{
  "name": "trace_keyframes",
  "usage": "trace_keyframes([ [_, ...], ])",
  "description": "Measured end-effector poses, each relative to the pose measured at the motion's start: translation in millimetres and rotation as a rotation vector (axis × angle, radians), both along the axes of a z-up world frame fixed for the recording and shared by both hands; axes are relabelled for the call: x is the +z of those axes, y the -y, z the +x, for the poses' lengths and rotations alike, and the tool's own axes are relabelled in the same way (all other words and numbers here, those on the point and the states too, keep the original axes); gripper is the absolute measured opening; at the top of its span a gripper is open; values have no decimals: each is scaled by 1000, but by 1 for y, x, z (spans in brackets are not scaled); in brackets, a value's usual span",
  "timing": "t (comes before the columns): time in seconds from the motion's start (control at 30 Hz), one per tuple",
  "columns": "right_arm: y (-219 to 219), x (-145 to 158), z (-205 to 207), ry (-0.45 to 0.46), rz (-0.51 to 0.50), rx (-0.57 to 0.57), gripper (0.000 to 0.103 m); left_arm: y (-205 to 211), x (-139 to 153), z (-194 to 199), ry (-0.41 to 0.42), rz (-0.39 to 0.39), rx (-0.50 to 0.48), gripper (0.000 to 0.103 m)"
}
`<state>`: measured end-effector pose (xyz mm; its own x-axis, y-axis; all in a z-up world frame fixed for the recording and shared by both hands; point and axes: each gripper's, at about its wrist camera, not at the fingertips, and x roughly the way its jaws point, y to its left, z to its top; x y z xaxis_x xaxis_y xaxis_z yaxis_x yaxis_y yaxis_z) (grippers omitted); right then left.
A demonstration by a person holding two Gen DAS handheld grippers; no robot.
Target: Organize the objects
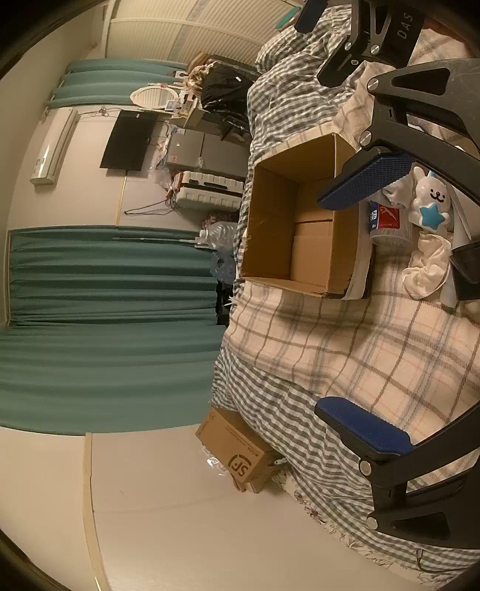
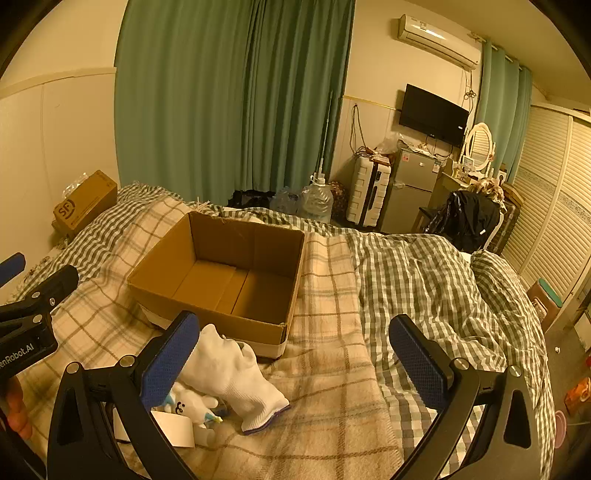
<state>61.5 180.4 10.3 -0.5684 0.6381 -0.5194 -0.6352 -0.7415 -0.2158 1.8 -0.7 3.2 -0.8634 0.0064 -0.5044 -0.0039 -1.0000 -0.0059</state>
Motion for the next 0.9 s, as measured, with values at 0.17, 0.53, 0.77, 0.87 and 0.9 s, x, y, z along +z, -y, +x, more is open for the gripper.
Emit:
trace_keyframes([
  [0.17, 0, -1, -1, 1, -1, -2, 103, 0, -1, 0, 2, 0, -5, 103],
  [0.53, -2, -5, 1, 12, -6, -22, 103, 0, -5, -3, 11, 4, -22, 103],
  [0.77, -2, -4, 0, 14, -2, -37, 103, -2, -7, -1, 8, 8, -26, 103],
  [0.87, -1, -4, 1, 14, -1, -39, 103, -3, -8, -1, 8, 6, -28, 103],
  [0.9, -1, -4, 1, 14, -1, -39, 103, -2, -8, -1, 8, 7, -28, 103],
])
